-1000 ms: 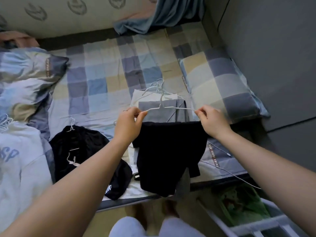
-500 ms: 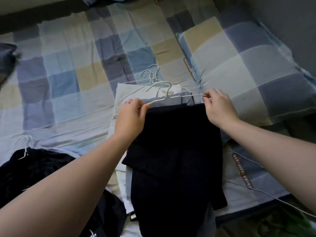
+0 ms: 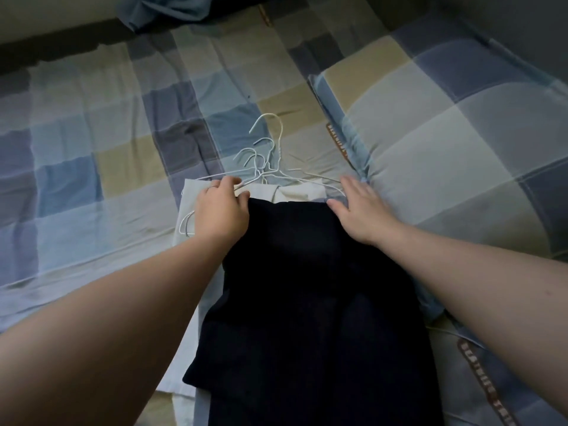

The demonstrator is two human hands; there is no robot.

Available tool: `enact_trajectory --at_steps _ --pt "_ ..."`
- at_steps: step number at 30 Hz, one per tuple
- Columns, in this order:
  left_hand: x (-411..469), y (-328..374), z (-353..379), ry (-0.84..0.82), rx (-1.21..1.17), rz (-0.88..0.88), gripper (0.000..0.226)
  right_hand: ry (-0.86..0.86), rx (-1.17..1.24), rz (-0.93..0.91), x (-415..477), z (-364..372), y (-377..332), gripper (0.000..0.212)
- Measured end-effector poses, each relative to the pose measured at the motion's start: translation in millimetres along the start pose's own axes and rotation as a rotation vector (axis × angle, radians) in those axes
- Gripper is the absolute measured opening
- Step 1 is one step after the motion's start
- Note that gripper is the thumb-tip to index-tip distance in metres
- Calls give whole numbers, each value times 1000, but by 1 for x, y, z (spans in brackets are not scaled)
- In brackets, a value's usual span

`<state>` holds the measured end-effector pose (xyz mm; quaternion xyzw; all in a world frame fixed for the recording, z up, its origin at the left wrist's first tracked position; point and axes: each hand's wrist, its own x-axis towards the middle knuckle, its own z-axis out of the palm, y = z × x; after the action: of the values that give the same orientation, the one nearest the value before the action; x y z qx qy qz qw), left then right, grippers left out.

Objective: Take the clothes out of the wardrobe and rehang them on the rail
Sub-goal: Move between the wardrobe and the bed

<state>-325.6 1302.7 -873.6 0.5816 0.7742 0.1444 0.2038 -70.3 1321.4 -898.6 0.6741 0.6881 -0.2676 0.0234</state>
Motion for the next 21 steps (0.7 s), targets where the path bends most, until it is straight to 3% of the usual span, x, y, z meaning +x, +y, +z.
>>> enact_trajectory --at_steps 5,12,21 --pt "-23 -6 5 -56 114 56 56 -19 -39 74 -34 8 0 67" --pt "-96 2 -16 -203 210 128 66 -49 -48 43 -108 -2 -21 67" --pt "-219 -1 -130 -370 216 195 70 -22 -55 88 -258 -46 -73 68"
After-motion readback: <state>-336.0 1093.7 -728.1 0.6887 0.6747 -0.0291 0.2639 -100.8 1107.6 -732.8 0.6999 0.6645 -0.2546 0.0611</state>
